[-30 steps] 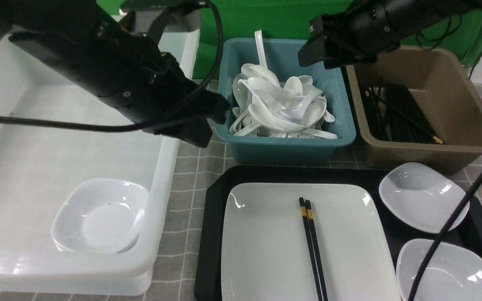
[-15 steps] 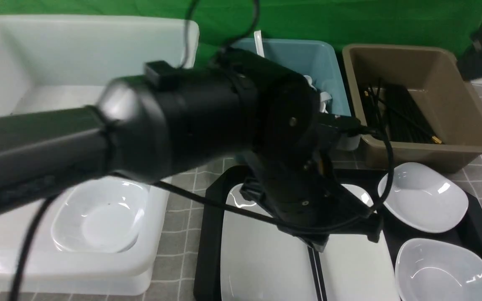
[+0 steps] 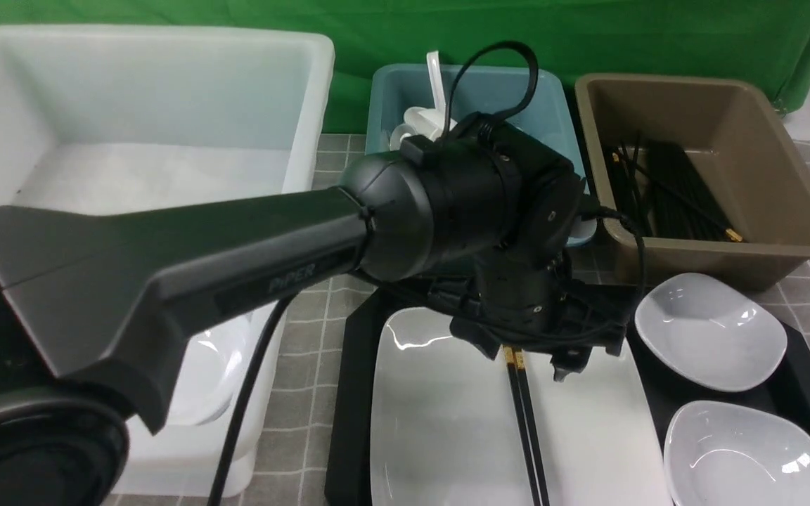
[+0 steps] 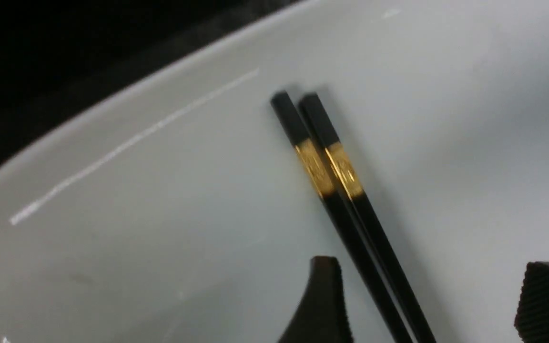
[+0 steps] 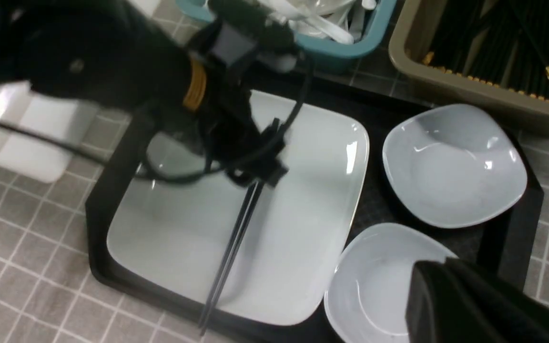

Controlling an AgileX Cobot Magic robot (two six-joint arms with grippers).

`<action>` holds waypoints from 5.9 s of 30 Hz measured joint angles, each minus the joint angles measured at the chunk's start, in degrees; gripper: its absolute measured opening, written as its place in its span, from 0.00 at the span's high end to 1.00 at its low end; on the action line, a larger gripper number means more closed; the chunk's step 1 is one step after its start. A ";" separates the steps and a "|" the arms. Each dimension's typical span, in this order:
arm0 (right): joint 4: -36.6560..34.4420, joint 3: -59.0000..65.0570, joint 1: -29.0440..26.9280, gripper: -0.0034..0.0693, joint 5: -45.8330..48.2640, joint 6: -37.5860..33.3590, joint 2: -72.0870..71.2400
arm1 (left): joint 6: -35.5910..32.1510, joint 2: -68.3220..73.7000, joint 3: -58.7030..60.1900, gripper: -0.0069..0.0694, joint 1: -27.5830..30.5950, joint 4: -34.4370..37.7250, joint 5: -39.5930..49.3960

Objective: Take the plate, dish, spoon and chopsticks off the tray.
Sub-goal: Use the left arm to grab a pair of chopsticks from the plate, then use the left arm to put the chopsticks into the small storage box on the right, then use the left arm to grab a small plate from the dinner plate, then use the left arm to put the small plate into the large storage box on the left

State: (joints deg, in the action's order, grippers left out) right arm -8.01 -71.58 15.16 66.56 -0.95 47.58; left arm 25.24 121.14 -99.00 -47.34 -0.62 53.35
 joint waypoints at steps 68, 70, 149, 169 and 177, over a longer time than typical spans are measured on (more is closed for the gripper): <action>-0.23 3.22 0.00 0.83 -10.50 -1.54 -2.20 | -22.42 4.82 -10.28 0.77 1.05 7.89 -85.45; -0.23 3.28 0.00 0.83 -10.55 -1.82 -2.20 | -22.47 7.72 -10.28 0.77 1.05 7.84 -89.29; 15.37 4.99 0.00 0.84 0.28 3.28 -2.48 | -24.01 17.57 -21.76 0.28 -12.15 4.22 -4.07; 15.25 4.99 0.00 0.83 0.28 3.34 -2.48 | -23.71 16.28 -30.36 0.85 -10.65 8.18 7.81; 10.64 3.47 0.00 0.83 0.28 2.13 -2.48 | -25.24 11.37 -35.96 0.87 -8.96 12.46 12.86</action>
State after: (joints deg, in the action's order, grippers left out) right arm 2.63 -68.11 15.16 66.83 1.18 45.10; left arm 0.00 132.52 -134.96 -56.30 11.83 66.20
